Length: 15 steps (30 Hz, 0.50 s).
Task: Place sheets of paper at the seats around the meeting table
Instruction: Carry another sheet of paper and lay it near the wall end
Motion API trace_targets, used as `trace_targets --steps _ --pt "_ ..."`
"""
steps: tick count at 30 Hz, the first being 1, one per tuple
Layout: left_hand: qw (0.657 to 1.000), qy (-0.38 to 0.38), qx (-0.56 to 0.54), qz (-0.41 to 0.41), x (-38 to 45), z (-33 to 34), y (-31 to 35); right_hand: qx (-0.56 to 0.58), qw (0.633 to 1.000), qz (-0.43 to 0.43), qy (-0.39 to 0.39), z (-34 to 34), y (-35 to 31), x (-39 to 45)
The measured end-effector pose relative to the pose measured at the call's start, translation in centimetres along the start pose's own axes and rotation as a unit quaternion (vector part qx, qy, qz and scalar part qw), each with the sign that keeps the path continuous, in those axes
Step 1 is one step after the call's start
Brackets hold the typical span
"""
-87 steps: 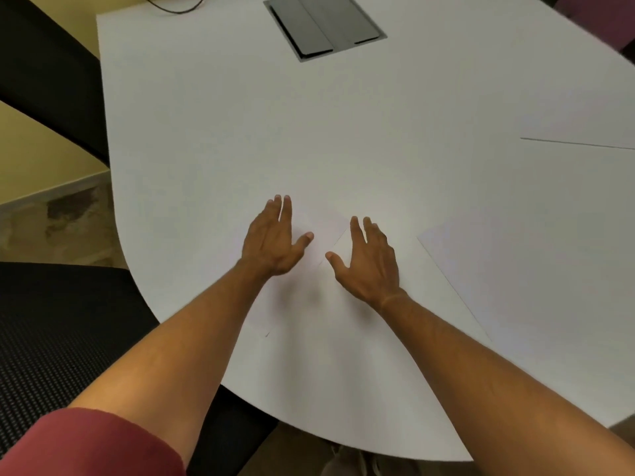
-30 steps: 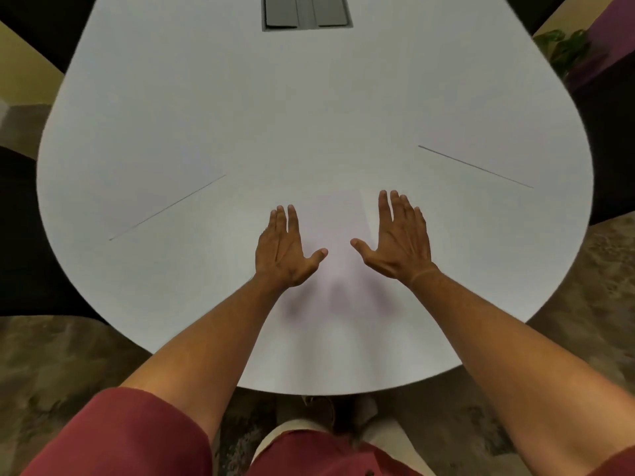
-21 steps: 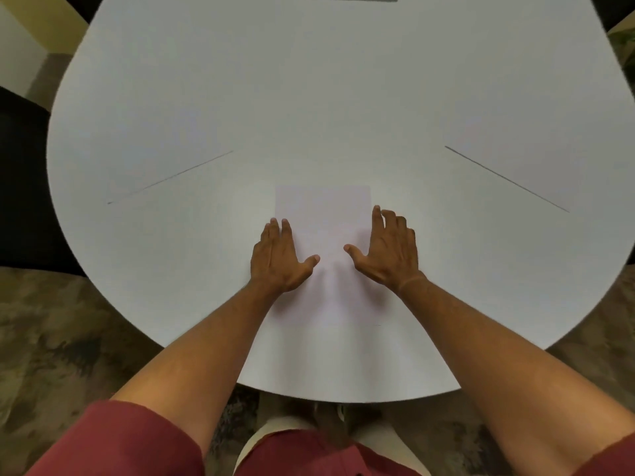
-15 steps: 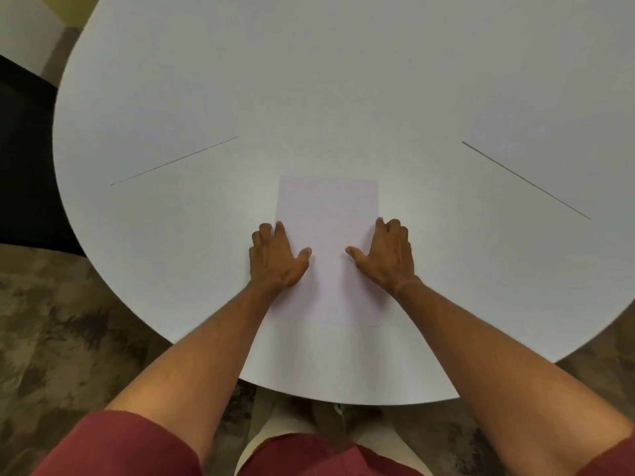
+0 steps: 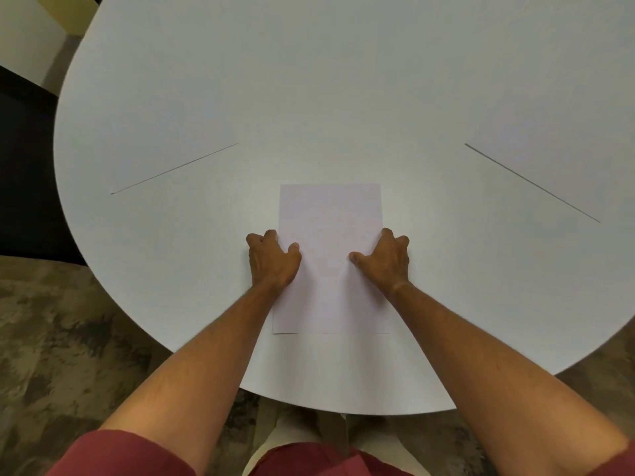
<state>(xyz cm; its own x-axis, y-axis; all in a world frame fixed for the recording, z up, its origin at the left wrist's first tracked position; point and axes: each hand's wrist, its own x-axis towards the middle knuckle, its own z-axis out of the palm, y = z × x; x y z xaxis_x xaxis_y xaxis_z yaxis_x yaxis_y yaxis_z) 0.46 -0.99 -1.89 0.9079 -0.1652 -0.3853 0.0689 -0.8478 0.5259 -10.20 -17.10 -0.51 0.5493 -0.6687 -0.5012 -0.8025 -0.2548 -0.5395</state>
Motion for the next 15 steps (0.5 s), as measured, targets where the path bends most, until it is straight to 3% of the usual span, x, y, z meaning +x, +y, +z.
trace_targets --steps 15 --pt "0.998 0.024 -0.06 -0.004 0.13 -0.15 -0.23 -0.003 1.0 -0.002 0.015 0.24 -0.05 -0.22"
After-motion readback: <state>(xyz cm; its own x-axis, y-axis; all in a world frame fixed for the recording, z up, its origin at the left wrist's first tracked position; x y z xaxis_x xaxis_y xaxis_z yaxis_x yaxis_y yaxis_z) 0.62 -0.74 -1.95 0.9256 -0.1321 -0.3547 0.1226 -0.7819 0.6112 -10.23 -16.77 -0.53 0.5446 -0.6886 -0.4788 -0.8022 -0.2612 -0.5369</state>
